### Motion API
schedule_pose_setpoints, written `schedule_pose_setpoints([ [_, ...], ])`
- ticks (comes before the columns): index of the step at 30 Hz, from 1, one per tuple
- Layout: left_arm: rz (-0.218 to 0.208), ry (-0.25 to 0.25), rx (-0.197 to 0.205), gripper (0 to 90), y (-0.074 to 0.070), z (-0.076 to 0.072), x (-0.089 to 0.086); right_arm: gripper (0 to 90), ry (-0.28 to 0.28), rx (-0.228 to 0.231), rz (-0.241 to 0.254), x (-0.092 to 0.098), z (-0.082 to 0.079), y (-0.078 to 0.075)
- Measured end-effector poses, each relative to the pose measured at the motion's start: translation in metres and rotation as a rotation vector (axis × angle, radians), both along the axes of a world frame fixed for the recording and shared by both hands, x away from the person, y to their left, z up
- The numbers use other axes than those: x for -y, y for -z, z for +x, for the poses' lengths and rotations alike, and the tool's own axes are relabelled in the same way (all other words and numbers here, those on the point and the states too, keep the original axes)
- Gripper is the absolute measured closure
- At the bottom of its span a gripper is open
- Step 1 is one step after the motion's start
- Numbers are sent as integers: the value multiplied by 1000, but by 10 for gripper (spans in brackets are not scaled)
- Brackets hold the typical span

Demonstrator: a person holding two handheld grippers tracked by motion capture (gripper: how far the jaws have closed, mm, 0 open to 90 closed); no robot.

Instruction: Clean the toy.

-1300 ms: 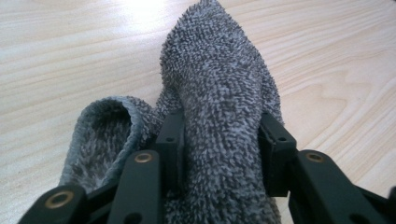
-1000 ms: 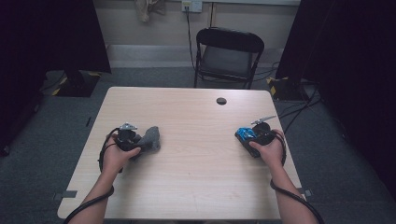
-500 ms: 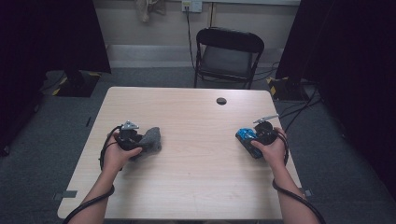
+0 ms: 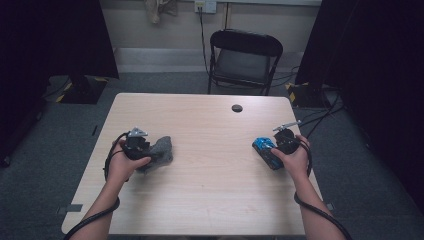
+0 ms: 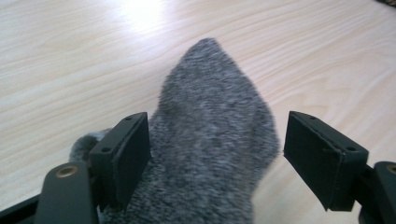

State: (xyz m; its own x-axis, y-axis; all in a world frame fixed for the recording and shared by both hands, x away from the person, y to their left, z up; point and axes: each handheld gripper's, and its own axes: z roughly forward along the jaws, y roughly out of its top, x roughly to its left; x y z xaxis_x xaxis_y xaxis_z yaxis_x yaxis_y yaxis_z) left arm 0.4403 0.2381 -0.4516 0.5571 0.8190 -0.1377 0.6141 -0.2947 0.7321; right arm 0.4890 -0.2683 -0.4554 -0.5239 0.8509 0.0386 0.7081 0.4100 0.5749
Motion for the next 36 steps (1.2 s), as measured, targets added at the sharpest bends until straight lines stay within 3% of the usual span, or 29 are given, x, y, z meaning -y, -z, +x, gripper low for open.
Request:
schedule_pose_setpoints([
  [13, -13, 47, 21, 220, -18, -6, 8, 163, -52, 23, 24, -11, -8, -17],
  [27, -27, 69, 19, 223, -20, -10, 15, 163, -86, 40, 44, -18, -16, -24],
  [36, -47, 111, 28, 221, -25, -17, 28, 160, -156, 47, 73, -37, -26, -27],
])
